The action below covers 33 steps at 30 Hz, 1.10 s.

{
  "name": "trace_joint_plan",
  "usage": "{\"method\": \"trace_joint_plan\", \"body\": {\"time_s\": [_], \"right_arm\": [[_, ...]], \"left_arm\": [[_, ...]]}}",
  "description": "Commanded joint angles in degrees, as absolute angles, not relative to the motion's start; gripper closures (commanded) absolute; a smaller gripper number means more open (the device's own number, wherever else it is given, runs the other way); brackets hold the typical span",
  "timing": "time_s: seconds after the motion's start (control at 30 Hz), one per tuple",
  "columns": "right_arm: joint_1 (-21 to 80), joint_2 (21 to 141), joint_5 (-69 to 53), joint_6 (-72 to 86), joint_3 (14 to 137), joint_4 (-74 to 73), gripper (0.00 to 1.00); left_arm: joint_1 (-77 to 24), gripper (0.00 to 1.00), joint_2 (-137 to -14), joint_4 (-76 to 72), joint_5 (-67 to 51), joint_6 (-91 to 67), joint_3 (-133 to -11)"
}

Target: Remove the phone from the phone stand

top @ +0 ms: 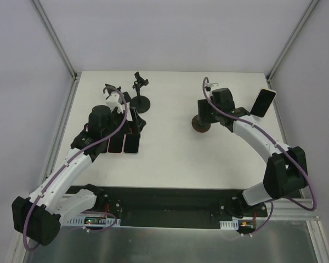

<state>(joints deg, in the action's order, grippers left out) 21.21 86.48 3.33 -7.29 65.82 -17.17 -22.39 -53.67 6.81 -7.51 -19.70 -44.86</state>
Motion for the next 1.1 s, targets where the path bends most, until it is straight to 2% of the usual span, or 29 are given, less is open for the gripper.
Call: {"method": "trace_joint_plan", "body": {"time_s": [0.0,0.33,0.47,0.6,0.73,0.83,0.93,1.07], "right_arm": [[27.24,79.46,0.53,-10.02,62.5,-11.34,0.75],[39.63,73.74,0.53,-11.43,58.97,-7.82,0.75],[42.1,74.09,0.53,-11.86,59.59,-7.74,0.75],[43.85,74.44,0.53,-12.04,60.2,-7.38,0.74],[44.82,74.79,0.53,-12.22,60.56,-7.29,0.75],[45.0,74.97,0.53,-12.39,60.64,-7.29,0.75],[45.09,75.06,0.53,-12.57,60.73,-7.56,0.74],[45.0,75.15,0.53,-12.57,60.73,-7.65,0.75]], "left_arm": [[-21.71,0.01,-58.09,1.32,-16.59,-26.89,-50.44],[-23.11,0.02,-73.55,-4.92,-32.42,-36.21,-58.62],[-25.48,0.04,-77.07,-4.92,-34.54,-36.3,-61.78],[-27.24,0.1,-79.71,-4.92,-34.1,-36.21,-62.67],[-28.82,0.23,-82.52,-4.92,-34.8,-36.12,-63.28],[-29.79,0.26,-84.2,-4.75,-35.51,-35.95,-63.72],[-31.2,0.34,-85.08,-4.22,-35.42,-35.42,-63.98],[-32.43,0.5,-85.78,-3.6,-34.54,-34.81,-63.98]]}}
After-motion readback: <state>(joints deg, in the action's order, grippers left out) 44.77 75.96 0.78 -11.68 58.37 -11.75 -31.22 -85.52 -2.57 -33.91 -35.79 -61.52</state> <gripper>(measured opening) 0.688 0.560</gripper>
